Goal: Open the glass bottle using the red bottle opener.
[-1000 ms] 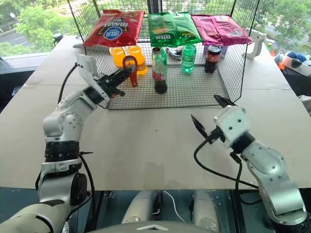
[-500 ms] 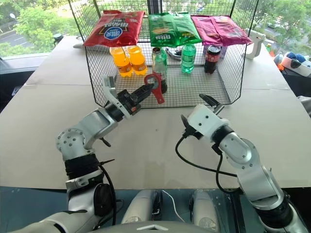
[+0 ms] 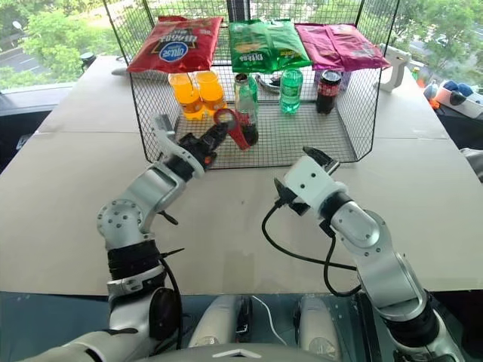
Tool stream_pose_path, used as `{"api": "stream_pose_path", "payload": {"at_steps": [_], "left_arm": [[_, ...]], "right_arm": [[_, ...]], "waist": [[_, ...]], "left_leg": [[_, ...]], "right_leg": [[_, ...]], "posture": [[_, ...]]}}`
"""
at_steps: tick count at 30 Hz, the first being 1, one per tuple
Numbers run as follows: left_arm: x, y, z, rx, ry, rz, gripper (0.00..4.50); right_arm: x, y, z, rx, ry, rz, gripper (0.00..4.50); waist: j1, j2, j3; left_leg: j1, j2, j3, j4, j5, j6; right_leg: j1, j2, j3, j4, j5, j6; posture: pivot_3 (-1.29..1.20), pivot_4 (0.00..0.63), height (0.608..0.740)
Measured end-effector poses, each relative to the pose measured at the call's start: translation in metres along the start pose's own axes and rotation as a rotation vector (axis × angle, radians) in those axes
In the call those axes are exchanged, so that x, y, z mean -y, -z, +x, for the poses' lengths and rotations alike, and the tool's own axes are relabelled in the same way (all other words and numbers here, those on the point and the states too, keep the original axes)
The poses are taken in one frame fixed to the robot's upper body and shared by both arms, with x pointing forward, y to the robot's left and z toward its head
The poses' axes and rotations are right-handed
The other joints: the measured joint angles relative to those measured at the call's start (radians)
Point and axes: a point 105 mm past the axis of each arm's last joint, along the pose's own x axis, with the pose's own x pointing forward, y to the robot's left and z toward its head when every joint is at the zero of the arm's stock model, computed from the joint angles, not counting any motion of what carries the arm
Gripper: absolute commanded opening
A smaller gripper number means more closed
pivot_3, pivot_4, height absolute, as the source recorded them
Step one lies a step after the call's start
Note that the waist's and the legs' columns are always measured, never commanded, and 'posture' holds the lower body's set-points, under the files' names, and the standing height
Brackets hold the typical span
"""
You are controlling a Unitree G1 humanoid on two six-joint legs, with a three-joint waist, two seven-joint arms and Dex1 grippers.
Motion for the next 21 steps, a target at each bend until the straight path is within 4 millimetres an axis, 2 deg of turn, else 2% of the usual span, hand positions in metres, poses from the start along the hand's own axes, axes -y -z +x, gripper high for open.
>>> {"api": "stream_pose_path", "payload": {"at_steps": [4, 7, 13, 21], "left_arm": [[-0.016, -0.051, -0.009, 0.048, 0.008, 0.252, 0.04], [-0.021, -0.067, -0.006, 0.055, 0.047, 0.322, 0.04], [-0.028, -0.059, 0.018, -0.063, 0.171, 0.391, 0.04], [-0.043, -0.061, 0.022, -0.078, 0.162, 0.402, 0.04]], "right_arm": [[-0.001, 0.001, 0.000, -0.003, 0.000, 0.008, 4.50], [-0.001, 0.000, 0.000, 0.002, 0.000, 0.013, 4.50], [-0.001, -0.001, 0.001, 0.008, 0.002, 0.021, 4.50], [-0.002, 0.004, -0.004, 0.005, 0.006, 0.049, 4.50]], "waist": [[0.006, 0.000, 0.000], [0.009, 0.000, 0.000], [0.002, -0.001, 0.000], [-0.011, -0.002, 0.001]], "left_leg": [[-0.001, 0.000, 0.002, -0.001, 0.000, -0.001], [-0.002, -0.001, 0.002, -0.001, 0.000, -0.001], [-0.003, -0.001, 0.002, -0.001, 0.002, -0.003], [-0.003, 0.000, 0.001, -0.003, 0.000, 0.000]], "right_leg": [[-0.001, 0.000, -0.002, 0.000, -0.001, -0.001], [0.000, -0.001, -0.002, -0.002, -0.001, -0.001], [0.000, 0.000, -0.002, -0.003, 0.000, 0.000], [-0.001, 0.001, -0.001, -0.003, 0.001, 0.004]], "posture": [[0.00, 0.150, 0.740], [0.00, 0.150, 0.740], [0.00, 0.150, 0.740], [0.00, 0.150, 0.740]]}}
